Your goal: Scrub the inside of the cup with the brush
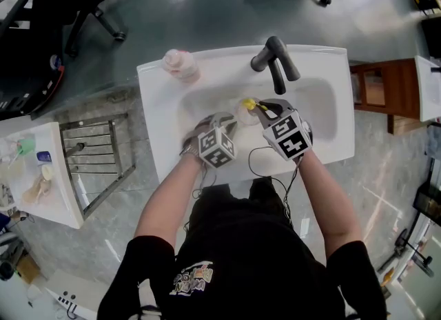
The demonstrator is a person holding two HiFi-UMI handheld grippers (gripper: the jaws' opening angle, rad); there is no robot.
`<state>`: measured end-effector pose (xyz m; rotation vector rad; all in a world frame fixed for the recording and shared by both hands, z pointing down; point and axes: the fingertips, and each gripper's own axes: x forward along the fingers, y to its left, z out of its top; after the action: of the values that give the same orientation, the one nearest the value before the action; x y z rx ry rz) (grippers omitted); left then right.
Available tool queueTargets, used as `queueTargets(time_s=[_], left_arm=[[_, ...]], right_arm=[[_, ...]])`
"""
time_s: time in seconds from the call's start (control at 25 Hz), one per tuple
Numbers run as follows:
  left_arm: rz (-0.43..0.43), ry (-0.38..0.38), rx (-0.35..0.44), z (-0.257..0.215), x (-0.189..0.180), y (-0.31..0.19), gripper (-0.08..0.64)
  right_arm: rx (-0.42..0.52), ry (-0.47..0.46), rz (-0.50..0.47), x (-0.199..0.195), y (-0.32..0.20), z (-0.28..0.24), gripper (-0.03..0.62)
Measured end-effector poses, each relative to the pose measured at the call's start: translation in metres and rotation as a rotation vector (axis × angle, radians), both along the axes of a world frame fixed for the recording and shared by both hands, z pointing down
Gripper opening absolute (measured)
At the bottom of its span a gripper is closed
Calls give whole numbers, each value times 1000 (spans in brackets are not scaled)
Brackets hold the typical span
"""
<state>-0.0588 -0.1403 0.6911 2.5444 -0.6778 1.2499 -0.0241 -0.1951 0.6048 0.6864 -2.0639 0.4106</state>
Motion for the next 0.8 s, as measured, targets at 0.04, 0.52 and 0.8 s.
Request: queueTargets(time_s=[0.04, 0.52, 0.8], left_arm=[[-1, 0, 0, 0, 0, 0, 57], [-11, 1, -1, -1, -1, 0, 57], [-19, 2, -5, -1, -1, -1, 57]], right_arm=[[5, 15, -10, 2, 0, 0, 38], [-8, 224, -249, 8, 15, 4, 38], [-108, 240, -308, 12, 31, 12, 38]])
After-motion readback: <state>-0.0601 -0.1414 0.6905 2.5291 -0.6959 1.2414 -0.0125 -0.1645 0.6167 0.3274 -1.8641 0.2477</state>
